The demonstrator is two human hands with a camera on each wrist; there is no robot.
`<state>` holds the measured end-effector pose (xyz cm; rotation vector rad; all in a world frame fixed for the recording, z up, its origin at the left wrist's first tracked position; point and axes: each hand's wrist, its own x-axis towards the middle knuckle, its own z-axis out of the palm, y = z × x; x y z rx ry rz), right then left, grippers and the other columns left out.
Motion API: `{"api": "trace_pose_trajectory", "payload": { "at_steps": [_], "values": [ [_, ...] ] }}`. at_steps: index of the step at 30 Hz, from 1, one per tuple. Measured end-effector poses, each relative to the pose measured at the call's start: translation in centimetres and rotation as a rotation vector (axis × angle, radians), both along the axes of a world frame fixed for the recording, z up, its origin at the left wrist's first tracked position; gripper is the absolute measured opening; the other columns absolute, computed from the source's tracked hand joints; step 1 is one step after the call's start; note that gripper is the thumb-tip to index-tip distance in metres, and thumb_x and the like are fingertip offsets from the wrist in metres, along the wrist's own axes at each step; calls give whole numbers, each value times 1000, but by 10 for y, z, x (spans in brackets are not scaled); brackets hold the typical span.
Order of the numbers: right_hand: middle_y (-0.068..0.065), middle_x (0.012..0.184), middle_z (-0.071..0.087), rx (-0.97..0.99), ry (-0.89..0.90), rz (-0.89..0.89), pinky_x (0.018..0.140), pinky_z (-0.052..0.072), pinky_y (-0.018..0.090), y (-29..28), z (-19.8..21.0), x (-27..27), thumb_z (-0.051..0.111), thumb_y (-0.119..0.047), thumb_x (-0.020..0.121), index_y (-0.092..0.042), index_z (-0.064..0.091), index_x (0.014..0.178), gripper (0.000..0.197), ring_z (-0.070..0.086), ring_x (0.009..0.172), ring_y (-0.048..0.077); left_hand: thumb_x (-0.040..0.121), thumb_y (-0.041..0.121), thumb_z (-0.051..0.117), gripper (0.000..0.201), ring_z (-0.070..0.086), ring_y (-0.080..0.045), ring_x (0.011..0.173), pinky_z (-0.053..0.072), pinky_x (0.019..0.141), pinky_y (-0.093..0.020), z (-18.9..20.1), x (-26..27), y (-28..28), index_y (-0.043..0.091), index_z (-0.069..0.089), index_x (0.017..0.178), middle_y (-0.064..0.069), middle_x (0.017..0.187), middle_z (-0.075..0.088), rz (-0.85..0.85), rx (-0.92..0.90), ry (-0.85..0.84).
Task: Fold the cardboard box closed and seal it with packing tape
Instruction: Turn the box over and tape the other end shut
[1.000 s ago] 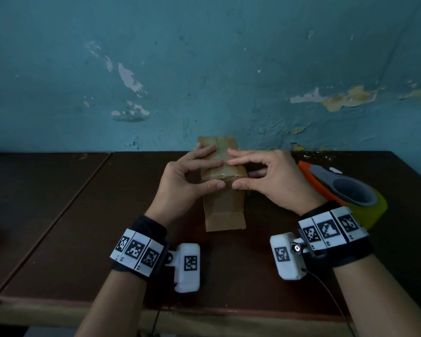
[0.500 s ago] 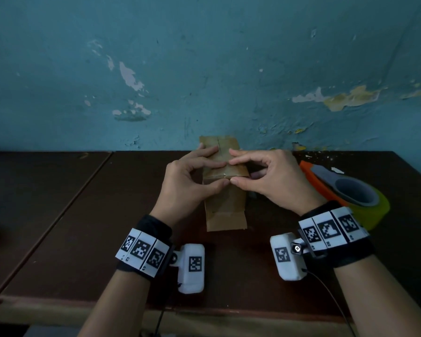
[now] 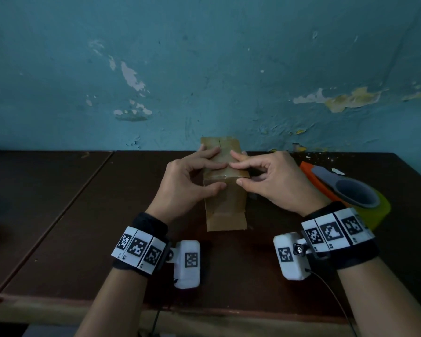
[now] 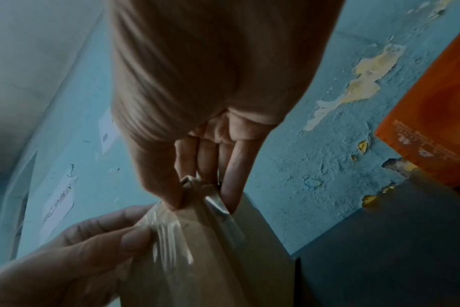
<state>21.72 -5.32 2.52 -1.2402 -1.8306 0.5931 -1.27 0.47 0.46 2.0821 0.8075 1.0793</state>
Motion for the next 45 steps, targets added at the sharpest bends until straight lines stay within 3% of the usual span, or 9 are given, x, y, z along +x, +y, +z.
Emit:
{"api": "trace_pose_trajectory", "payload": {
  "at_steps": [5, 8, 11, 14, 18, 23, 33, 39, 45],
  "values": [
    [-5, 146, 58, -23, 25, 37, 96, 57, 24, -2, 1, 2, 73, 3, 89, -17, 71, 127, 43, 45, 142, 1, 102, 22, 60, 28, 25, -2, 153, 21, 127, -43, 7, -10, 0, 15, 73, 125, 9, 152, 54, -112, -145, -37],
    [-4, 145, 59, -14, 19, 22, 97, 57, 24, -1, 1, 1, 74, 3, 88, -16, 72, 127, 43, 46, 141, 2, 99, 13, 50, 36, 22, -4, 154, 14, 128, -46, 8, -15, 3, 13, 71, 127, 9, 154, 52, -160, -192, -43],
    [-4, 143, 61, 13, 16, 5, 93, 59, 26, -1, 0, 1, 76, 0, 86, -16, 73, 125, 42, 50, 138, 2, 87, -6, 55, 50, 16, -9, 157, 14, 128, -50, 6, -18, 4, 12, 67, 132, 7, 158, 46, -226, -167, -8],
    [-5, 142, 62, 8, 37, 7, 92, 60, 27, -1, -1, 2, 77, -1, 85, -17, 73, 124, 43, 50, 137, 0, 85, -3, 62, 52, 14, -12, 157, 16, 128, -50, 6, -19, 3, 8, 63, 136, 4, 160, 44, -254, -158, -16],
    [-6, 143, 62, -3, 31, 2, 94, 59, 25, -3, 1, 1, 76, -1, 86, -17, 73, 125, 42, 49, 137, -2, 86, -6, 64, 54, 14, -13, 158, 17, 127, -54, 5, -21, 6, 13, 62, 136, 4, 161, 43, -269, -131, 0],
    [-3, 143, 61, -7, 43, 15, 97, 57, 26, -5, 3, 1, 72, -2, 91, -14, 73, 125, 36, 48, 138, -2, 88, -19, 63, 60, 12, -13, 158, 17, 128, -51, 5, -22, 8, 11, 60, 139, 5, 163, 40, -259, -128, 50],
    [-5, 142, 62, 8, 31, 0, 98, 57, 26, -4, 3, 0, 73, -6, 91, -14, 74, 124, 33, 50, 136, -2, 90, -4, 70, 52, 14, -9, 157, 17, 128, -48, 4, -21, 6, 11, 62, 138, 9, 160, 43, -229, -127, 49],
    [-5, 142, 63, 17, 24, -8, 96, 58, 29, -5, 3, -3, 74, -10, 91, -15, 74, 123, 32, 49, 137, -2, 83, -2, 79, 50, 25, -9, 154, 27, 125, -47, 2, -15, 3, 14, 69, 129, 9, 151, 54, -135, -91, -3],
    [-4, 142, 63, 21, 23, 7, 112, 48, 34, -2, 1, -1, 73, -9, 91, -16, 75, 123, 33, 51, 136, -2, 76, 7, 87, 53, 32, -8, 151, 32, 123, -43, 3, -14, 3, 15, 72, 126, 9, 146, 59, -103, -59, 1]
  ]
}}
